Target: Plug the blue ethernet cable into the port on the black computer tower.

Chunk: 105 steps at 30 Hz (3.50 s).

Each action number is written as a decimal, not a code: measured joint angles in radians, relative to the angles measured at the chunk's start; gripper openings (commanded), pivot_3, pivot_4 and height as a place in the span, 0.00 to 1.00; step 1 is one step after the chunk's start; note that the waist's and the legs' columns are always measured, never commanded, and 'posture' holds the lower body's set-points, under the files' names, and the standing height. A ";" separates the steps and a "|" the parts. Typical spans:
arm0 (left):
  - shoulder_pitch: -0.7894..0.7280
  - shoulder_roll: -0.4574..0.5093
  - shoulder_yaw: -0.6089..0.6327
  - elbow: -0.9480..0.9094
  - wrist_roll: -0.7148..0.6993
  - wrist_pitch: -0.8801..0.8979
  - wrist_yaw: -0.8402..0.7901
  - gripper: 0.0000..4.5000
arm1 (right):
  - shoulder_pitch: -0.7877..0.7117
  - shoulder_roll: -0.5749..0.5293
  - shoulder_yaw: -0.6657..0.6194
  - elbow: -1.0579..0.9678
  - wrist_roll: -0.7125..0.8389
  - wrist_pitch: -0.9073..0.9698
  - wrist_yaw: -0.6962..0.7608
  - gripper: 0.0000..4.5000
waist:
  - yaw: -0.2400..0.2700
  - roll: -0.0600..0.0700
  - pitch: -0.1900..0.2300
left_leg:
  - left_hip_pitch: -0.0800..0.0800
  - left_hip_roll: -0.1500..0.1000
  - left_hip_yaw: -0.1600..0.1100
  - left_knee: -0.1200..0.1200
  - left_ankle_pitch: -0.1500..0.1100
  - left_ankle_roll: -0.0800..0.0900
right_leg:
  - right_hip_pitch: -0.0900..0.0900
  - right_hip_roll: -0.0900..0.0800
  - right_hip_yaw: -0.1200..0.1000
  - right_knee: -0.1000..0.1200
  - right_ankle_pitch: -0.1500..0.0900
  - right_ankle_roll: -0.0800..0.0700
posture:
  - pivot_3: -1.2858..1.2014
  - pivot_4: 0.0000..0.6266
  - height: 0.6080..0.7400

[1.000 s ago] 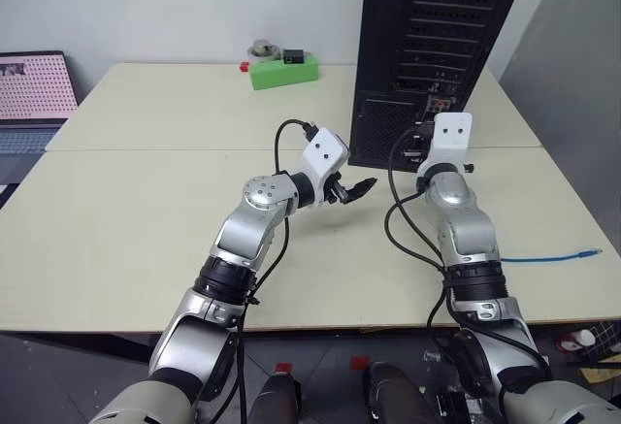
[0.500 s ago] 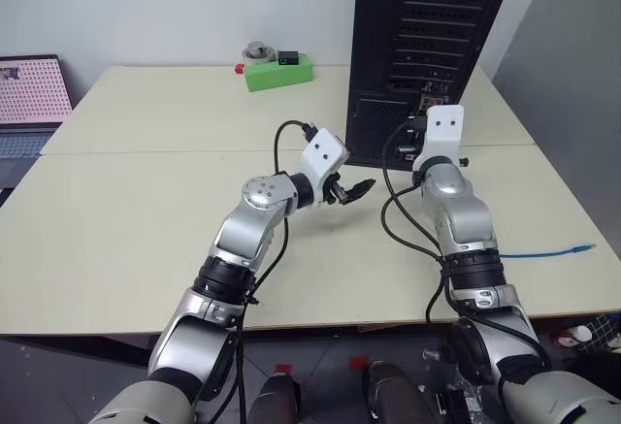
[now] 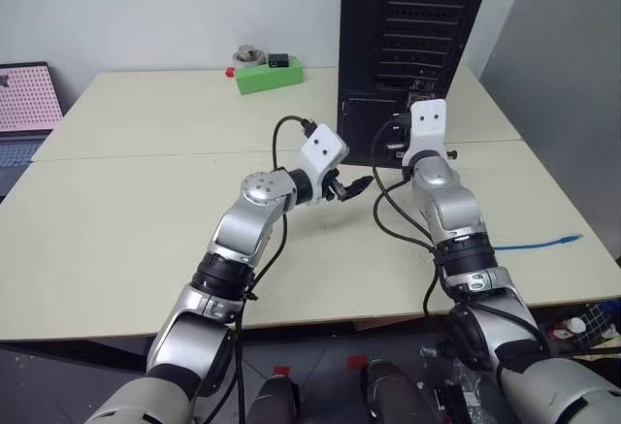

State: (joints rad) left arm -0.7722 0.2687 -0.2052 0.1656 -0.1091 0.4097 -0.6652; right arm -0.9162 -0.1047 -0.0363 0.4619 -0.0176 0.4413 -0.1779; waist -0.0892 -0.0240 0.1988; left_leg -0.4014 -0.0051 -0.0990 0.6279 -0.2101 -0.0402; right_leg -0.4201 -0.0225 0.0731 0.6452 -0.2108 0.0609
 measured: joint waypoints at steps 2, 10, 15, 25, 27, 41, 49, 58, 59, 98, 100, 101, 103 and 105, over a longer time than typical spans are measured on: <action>0.000 0.000 0.000 0.000 0.000 0.000 0.001 0.85 | -0.008 0.001 0.000 0.020 -0.001 -0.012 -0.002 0.00 | 0.000 0.000 0.000 | 0.000 0.000 0.000 0.000 0.001 0.002 | 0.000 0.000 0.000 0.000 0.000 0.000 | 0.52 0.24 1.00; 0.000 0.003 0.000 0.000 0.003 0.001 0.004 0.85 | -0.020 0.025 -0.003 0.046 0.001 -0.040 -0.013 0.00 | -0.011 0.001 0.001 | 0.000 0.000 0.000 -0.001 0.002 0.004 | -0.001 0.001 0.000 0.000 0.001 -0.001 | 0.52 0.24 1.00; 0.000 0.007 0.000 0.000 0.005 0.001 0.005 0.85 | -0.020 0.030 -0.012 0.043 0.004 -0.043 0.003 0.00 | -0.020 0.001 0.001 | 0.000 0.000 0.000 -0.001 0.002 0.004 | -0.001 0.001 0.000 0.000 0.001 0.000 | 0.52 0.24 1.00; 0.002 0.040 0.030 0.002 0.004 0.004 0.006 0.85 | 0.023 0.031 -0.043 -0.096 0.051 0.038 0.036 0.00 | -0.019 0.002 0.002 | -0.003 0.000 -0.001 -0.006 0.002 0.004 | -0.005 0.001 0.000 0.000 0.003 0.003 | 0.52 0.24 1.00; 0.002 0.042 0.042 0.003 0.004 0.006 0.011 0.85 | 0.031 0.032 -0.048 -0.136 0.060 0.066 0.043 0.00 | -0.019 0.003 0.002 | -0.005 0.000 -0.001 -0.008 0.002 0.004 | -0.008 0.001 0.000 -0.001 0.003 0.003 | 0.52 0.24 1.00; 0.022 0.084 0.069 0.003 0.005 0.014 0.021 0.85 | 0.154 0.020 -0.034 -0.436 0.065 0.168 0.064 0.00 | 0.006 0.002 0.002 | -0.016 0.000 -0.001 -0.014 0.003 0.003 | -0.021 0.000 -0.001 -0.001 0.003 0.003 | 0.52 0.24 1.00; 0.038 0.124 0.146 -0.041 -0.063 0.041 -0.021 0.85 | 0.297 0.021 0.017 -0.681 0.032 0.284 0.067 0.00 | 0.009 0.002 0.002 | -0.015 0.000 -0.002 -0.014 0.007 -0.004 | -0.021 0.000 -0.001 0.000 0.003 0.003 | 0.52 0.24 1.00; 0.051 0.051 0.070 -0.122 -0.047 0.085 0.023 0.85 | 0.478 -0.057 0.006 -0.938 0.090 0.377 0.192 0.00 | 0.017 0.002 0.002 | -0.014 0.000 -0.003 -0.013 0.009 -0.007 | -0.019 0.000 -0.002 0.000 0.003 0.003 | 0.52 0.24 1.00; 0.046 0.040 0.066 -0.117 -0.044 0.085 0.028 0.85 | 0.485 -0.061 0.002 -0.944 0.091 0.376 0.200 0.00 | 0.018 0.002 0.002 | -0.014 0.000 -0.003 -0.013 0.009 -0.007 | -0.019 0.000 -0.002 0.000 0.003 0.003 | 0.52 0.24 1.00; 0.050 0.049 0.090 -0.059 -0.005 0.061 0.105 0.85 | 0.145 -0.015 -0.064 -0.327 0.110 0.129 0.164 0.00 | 0.011 0.002 0.002 | -0.014 0.000 -0.002 -0.013 0.010 -0.008 | -0.019 0.000 -0.002 0.001 0.004 0.003 | 0.52 0.24 1.00; 0.050 0.050 0.091 -0.059 -0.004 0.061 0.105 0.85 | 0.141 -0.013 -0.066 -0.308 0.111 0.118 0.154 0.00 | 0.011 0.002 0.002 | -0.014 0.000 -0.002 -0.013 0.010 -0.008 | -0.019 0.000 -0.002 0.001 0.005 0.003 | 0.52 0.24 1.00; 0.050 0.050 0.091 -0.059 -0.004 0.061 0.105 0.85 | 0.138 -0.013 -0.068 -0.301 0.112 0.115 0.153 0.00 | 0.011 0.002 0.002 | -0.014 0.000 -0.002 -0.013 0.010 -0.008 | -0.019 0.000 -0.002 0.001 0.005 0.003 | 0.52 0.24 1.00; 0.050 0.051 0.091 -0.059 -0.004 0.061 0.105 0.85 | 0.136 -0.012 -0.076 -0.292 0.113 0.110 0.148 0.00 | 0.011 0.002 0.002 | -0.014 0.000 -0.002 -0.013 0.010 -0.008 | -0.019 0.000 -0.002 0.001 0.005 0.002 | 0.52 0.24 1.00; 0.050 0.051 0.091 -0.059 -0.005 0.061 0.103 0.85 | 0.132 -0.012 -0.086 -0.281 0.116 0.105 0.145 0.00 | 0.011 0.002 0.002 | -0.014 0.000 -0.002 -0.013 0.010 -0.008 | -0.019 0.000 -0.002 0.001 0.005 0.002 | 0.52 0.24 1.00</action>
State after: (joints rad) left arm -0.7224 0.3198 -0.1145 0.1070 -0.1136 0.4706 -0.5618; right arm -0.7838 -0.1169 -0.1218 0.1805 0.0984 0.5466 -0.0332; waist -0.0785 -0.0218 0.2008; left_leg -0.4150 -0.0049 -0.1012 0.6146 -0.2003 -0.0485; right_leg -0.4389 -0.0224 0.0714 0.6463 -0.2060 0.0631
